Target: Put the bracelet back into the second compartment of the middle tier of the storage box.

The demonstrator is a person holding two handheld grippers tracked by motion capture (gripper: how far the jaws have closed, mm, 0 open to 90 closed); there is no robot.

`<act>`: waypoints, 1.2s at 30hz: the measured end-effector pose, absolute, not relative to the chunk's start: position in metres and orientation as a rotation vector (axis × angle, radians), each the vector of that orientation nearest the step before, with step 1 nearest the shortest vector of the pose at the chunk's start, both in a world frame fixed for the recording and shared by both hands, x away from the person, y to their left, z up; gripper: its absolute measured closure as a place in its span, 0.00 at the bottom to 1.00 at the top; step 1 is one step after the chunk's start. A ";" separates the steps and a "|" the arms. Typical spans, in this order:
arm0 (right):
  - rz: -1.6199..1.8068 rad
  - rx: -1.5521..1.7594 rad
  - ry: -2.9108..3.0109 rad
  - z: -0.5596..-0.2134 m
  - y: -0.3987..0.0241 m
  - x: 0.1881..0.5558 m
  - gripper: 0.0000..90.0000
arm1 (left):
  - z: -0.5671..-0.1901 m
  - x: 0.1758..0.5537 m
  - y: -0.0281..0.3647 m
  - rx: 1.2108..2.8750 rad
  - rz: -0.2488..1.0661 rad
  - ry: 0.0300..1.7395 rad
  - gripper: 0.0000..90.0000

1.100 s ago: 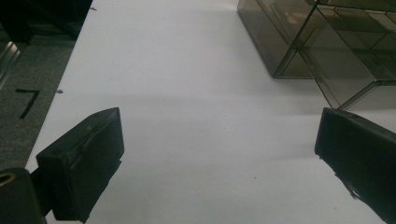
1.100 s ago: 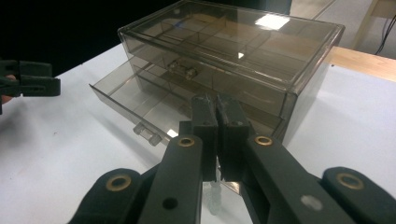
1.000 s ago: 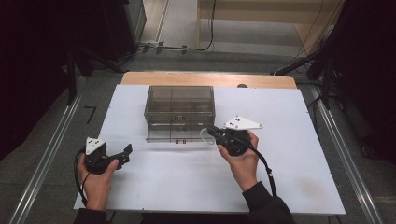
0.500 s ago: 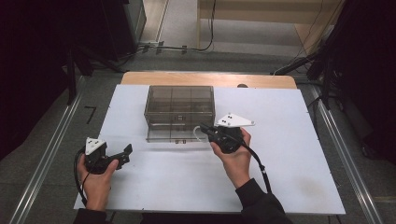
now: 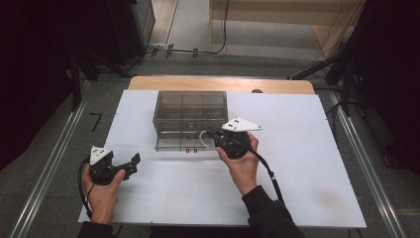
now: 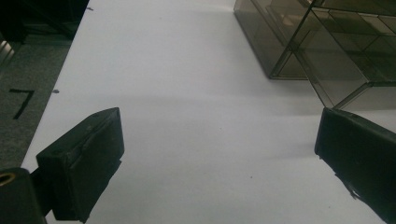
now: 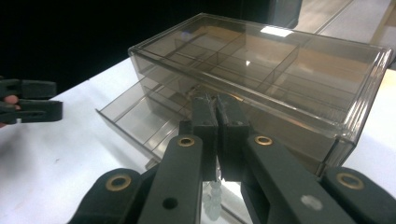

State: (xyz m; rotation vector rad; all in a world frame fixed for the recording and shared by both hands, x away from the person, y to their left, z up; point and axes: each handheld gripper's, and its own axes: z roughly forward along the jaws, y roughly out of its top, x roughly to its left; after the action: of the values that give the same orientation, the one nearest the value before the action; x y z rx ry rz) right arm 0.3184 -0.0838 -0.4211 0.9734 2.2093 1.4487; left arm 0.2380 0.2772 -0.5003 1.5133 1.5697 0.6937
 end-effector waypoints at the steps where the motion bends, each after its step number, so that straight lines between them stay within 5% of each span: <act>1: 1.451 0.975 2.209 -0.421 -0.083 0.319 0.95 | -0.500 0.238 0.277 1.514 0.693 1.569 0.02; 36: 1.503 0.942 2.244 -0.439 -0.032 0.337 0.94 | -0.501 0.239 0.277 1.520 0.679 1.561 0.02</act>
State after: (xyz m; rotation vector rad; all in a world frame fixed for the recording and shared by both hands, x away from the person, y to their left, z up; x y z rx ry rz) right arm 0.3374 -0.0318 -0.4393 0.9423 2.2439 1.5026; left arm 0.2390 0.2775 -0.5009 1.5197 1.5611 0.6785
